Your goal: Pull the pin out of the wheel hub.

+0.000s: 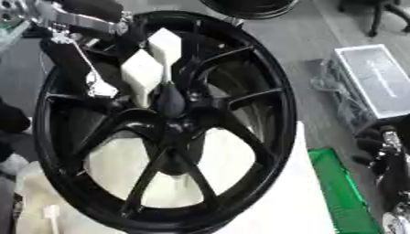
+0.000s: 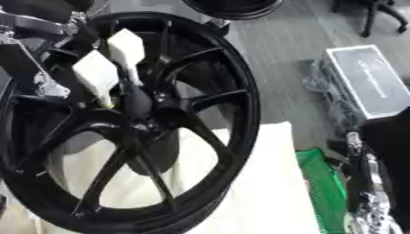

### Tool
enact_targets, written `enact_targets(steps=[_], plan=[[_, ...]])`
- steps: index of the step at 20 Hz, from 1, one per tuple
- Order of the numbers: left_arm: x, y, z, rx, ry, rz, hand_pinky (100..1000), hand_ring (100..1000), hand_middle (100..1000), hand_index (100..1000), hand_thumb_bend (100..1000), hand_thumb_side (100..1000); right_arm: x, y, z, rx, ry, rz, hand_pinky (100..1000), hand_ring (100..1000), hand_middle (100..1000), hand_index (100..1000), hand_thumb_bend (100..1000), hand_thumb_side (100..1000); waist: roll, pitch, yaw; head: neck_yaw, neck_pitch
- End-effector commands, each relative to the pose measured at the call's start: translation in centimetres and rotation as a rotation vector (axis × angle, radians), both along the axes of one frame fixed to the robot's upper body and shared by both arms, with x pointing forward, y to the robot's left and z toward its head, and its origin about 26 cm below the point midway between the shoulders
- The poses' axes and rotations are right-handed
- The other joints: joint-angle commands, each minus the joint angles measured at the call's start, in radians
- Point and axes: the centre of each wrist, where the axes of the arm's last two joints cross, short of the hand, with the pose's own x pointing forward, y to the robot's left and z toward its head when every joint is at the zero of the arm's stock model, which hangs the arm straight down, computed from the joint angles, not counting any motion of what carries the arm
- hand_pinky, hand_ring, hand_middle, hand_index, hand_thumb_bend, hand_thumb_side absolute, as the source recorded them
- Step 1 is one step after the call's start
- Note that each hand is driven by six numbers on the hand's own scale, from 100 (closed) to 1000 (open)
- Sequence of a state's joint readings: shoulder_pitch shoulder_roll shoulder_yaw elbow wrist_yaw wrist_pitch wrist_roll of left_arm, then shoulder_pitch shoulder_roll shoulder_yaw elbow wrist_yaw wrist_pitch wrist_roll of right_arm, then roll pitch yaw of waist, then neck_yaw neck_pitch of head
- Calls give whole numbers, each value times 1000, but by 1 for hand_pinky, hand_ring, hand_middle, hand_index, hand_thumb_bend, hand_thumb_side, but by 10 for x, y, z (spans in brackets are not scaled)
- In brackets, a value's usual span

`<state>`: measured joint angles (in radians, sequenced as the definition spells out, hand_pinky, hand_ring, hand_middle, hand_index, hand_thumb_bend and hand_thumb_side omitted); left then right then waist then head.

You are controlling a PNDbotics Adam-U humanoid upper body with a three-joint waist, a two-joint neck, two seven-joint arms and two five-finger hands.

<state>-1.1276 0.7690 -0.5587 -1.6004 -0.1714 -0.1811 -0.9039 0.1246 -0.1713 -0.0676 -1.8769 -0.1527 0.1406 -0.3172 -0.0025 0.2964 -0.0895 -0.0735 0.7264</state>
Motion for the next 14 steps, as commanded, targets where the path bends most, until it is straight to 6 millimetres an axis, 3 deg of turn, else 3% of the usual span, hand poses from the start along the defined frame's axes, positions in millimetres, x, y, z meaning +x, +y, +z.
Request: enact_targets(steps=[1, 6, 14], plan=[[-17, 13, 29, -59, -45, -8, 616, 531, 421, 395, 100, 243, -2, -4, 5, -23, -14, -4, 665, 785, 615, 764, 100, 857, -2, -20, 3, -6, -4], [-38, 33, 53, -189, -45, -19, 594, 522, 410, 384, 100, 237, -5, -6, 5, -27, -14, -10, 665, 786, 614, 764, 100, 849, -7, -27, 10, -11, 2], [-72, 107, 57, -413, -130, 152, 582, 518, 403, 378, 100, 228, -8, -11, 8, -34, -23, -41, 665, 786, 614, 764, 100, 840, -7, -36, 43, -19, 6]])
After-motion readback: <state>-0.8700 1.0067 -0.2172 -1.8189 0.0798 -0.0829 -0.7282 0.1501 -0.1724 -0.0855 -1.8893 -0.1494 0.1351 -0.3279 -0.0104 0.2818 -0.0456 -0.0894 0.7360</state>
